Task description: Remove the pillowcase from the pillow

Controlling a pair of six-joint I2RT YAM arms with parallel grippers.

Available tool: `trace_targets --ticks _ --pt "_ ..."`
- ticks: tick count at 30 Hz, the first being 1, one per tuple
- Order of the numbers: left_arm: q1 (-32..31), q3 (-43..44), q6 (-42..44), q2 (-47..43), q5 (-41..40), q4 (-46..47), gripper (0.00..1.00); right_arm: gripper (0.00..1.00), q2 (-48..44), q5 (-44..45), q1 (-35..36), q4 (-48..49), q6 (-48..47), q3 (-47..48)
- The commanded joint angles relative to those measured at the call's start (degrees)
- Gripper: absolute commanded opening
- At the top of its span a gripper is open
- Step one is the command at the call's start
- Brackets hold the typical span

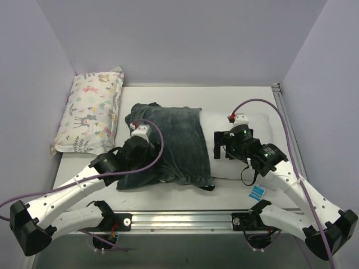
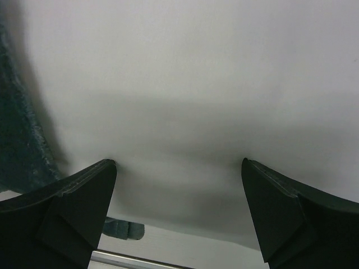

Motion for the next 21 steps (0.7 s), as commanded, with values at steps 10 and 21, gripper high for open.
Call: trace_targets --ticks 10,21 --pt "-6.3 -14.0 -12.0 8.2 -6.2 25.6 0.63 0.41 12.8 0.2 3.5 8.4 3.1 -4.7" --pt "16.6 -5.5 -1.6 2.4 -9.7 9.9 0.00 0.00 7.2 -3.1 -14.4 1.3 1.0 7.0"
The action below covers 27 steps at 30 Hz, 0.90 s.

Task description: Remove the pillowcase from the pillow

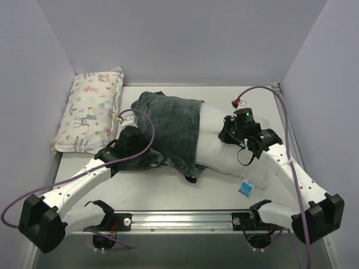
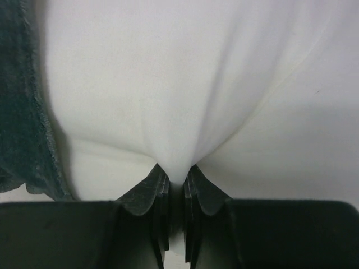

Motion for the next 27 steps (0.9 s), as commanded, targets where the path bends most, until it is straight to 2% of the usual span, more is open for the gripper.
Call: trace_targets --ticks 1,4,6,14,24,27 --pt "14.6 3.4 7.3 -5.9 -5.7 -8.7 0.00 0.00 -4.1 2.9 -9.3 -7.5 -2.1 5.3" --pt "23.7 5.8 11.6 -7.1 -2.1 -9.3 0.00 0.00 -4.9 -0.7 -17.7 -9.0 -1.9 8.4" --pt "26.9 7.2 12.1 -6.4 -1.1 -9.7 0.00 0.00 -5.0 -4.4 -22.0 -9.7 -1.6 10.3" --pt "41.9 12.0 9.1 -2.5 4.5 -8.3 0.00 0.00 -5.4 -6.4 -24.9 -10.3 0.8 13.5" --pt "43.7 27.9 9.9 7.9 5.3 -8.8 0.00 0.00 -9.7 -8.0 -25.7 -11.5 2.2 15.1" --pt "43.6 31.6 10.9 11.3 10.4 -7.8 0.00 0.00 -10.4 -9.8 -25.7 -11.5 3.3 16.0"
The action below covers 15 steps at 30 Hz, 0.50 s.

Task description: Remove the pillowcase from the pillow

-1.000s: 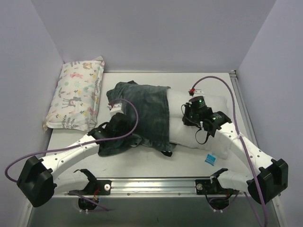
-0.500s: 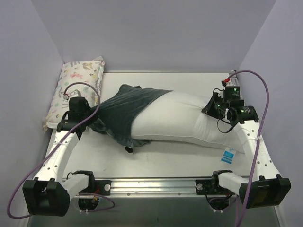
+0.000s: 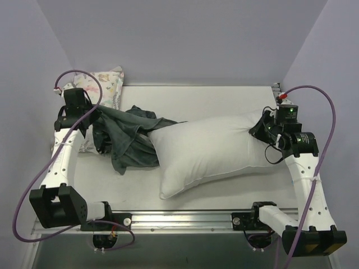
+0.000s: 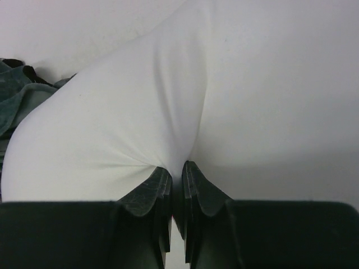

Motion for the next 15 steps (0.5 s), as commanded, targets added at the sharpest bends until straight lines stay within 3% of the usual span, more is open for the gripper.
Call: trace_targets --ticks 1,2,5,8,15 --pt "0.5 5.5 2.3 2.9 3.7 4.4 0.00 0.00 -2.7 0.3 -0.7 4.5 2.1 5.4" --pt "0.1 6.1 2.5 4.6 8.1 4.9 0.00 0.00 -2.7 -1.1 -0.7 4.6 2.6 5.9" --pt "-4.3 7.5 4.4 6.4 9.3 4.6 0.00 0.00 -2.5 -2.6 -0.4 4.8 3.6 8.4" --pt "-11.4 6.9 6.3 6.5 4.9 3.8 0.00 0.00 -1.3 -3.1 -0.3 4.9 4.2 11.8" --pt "-15.0 -3.9 2.6 7.0 2.1 5.8 0.00 0.00 3.9 -6.7 -0.3 5.2 7.4 25.2"
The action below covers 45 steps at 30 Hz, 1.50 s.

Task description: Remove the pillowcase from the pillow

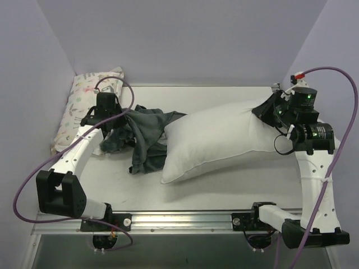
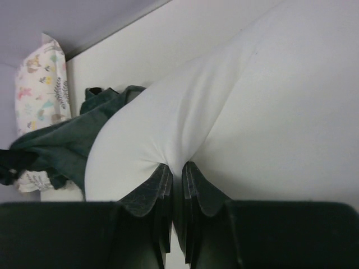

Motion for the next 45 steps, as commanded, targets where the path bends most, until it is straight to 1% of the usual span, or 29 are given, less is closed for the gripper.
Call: trace_targets --ticks 1,2,3,6,8,12,16,20,21,25,26,28,29,30,31,32,35,36,38,39,42,44,45 --pt "-0.9 -5.4 -2.6 -0.1 -1.8 3.1 0.00 0.00 2.2 -4.4 0.0 9.0 5.2 10.3" --pt "-1.4 -8.7 -3.3 0.0 -1.6 3.9 0.00 0.00 3.0 -5.0 0.0 9.3 5.8 13.5" --pt "-2.5 -10.2 -3.6 -0.2 -1.6 5.8 0.00 0.00 4.5 -5.3 0.0 9.4 6.4 15.1" --pt "-4.1 -14.1 -5.1 0.3 -2.7 7.3 0.00 0.00 7.5 -6.0 0.0 9.4 8.1 21.3" --pt "-4.5 -15.7 -5.6 0.6 -2.5 8.2 0.00 0.00 9.4 -6.2 0.0 9.4 8.9 24.4" --pt "-5.8 -21.7 -7.1 0.5 -2.6 11.4 0.00 0.00 12.5 -6.2 0.1 10.4 10.3 30.8" --pt "-8.6 -25.7 -8.5 1.1 -2.8 13.4 0.00 0.00 14.9 -5.8 0.6 14.5 12.0 32.6" --pt "-12.9 -28.9 -10.0 0.8 -3.3 15.5 0.00 0.00 18.3 -5.2 1.4 18.1 13.0 31.3" --pt "-13.5 -29.4 -10.3 0.6 -3.1 15.9 0.00 0.00 19.0 -4.7 1.8 19.7 13.3 30.3" --pt "-17.1 -31.1 -10.7 -1.1 -2.6 16.9 0.00 0.00 19.4 -3.1 2.8 24.5 13.1 21.1" --pt "-18.4 -31.4 -10.7 -1.3 -2.8 16.9 0.00 0.00 18.6 -2.5 2.9 25.3 12.9 15.6" --pt "-22.4 -31.9 -11.4 -1.8 -4.0 16.9 0.00 0.00 17.0 -1.8 3.2 29.2 13.0 8.9" --pt "-23.7 -32.7 -11.8 -2.0 -4.6 17.0 0.00 0.00 15.5 -1.6 3.5 30.4 12.8 2.9" --pt "-25.9 -33.2 -12.8 -2.2 -5.2 16.9 0.00 0.00 14.8 -0.9 3.8 31.1 12.4 -0.2" --pt "-26.8 -33.6 -13.4 -2.8 -5.3 17.1 0.00 0.00 14.1 0.3 4.8 31.2 11.7 -2.9" --pt "-27.6 -35.0 -13.9 -3.2 -5.4 17.7 0.00 0.00 12.6 1.6 5.5 31.6 10.3 -8.8" --pt "-29.3 -37.2 -16.0 -6.2 -5.2 19.6 0.00 0.00 11.1 5.3 8.5 32.0 7.9 -16.4" --pt "-29.5 -38.4 -16.6 -7.1 -4.9 19.9 0.00 0.00 11.1 5.8 9.0 32.0 7.7 -20.5" --pt "-30.1 -38.9 -17.0 -9.8 -4.5 19.8 0.00 0.00 11.2 7.4 9.5 32.0 7.7 -25.0" --pt "-30.1 -38.9 -16.9 -11.6 -4.5 19.5 0.00 0.00 11.1 7.9 9.5 32.3 7.7 -28.9" --pt "-30.4 -38.0 -15.8 -14.3 -4.5 17.4 0.00 0.00 9.8 9.1 8.8 32.5 6.8 -34.0" --pt "-30.4 -37.2 -15.0 -15.4 -4.6 15.3 0.00 0.01 8.3 8.9 7.6 32.3 6.2 -35.2" --pt "-30.4 -36.9 -14.6 -16.4 -4.5 14.6 0.00 0.10 7.6 8.4 7.1 31.9 5.5 -35.3"
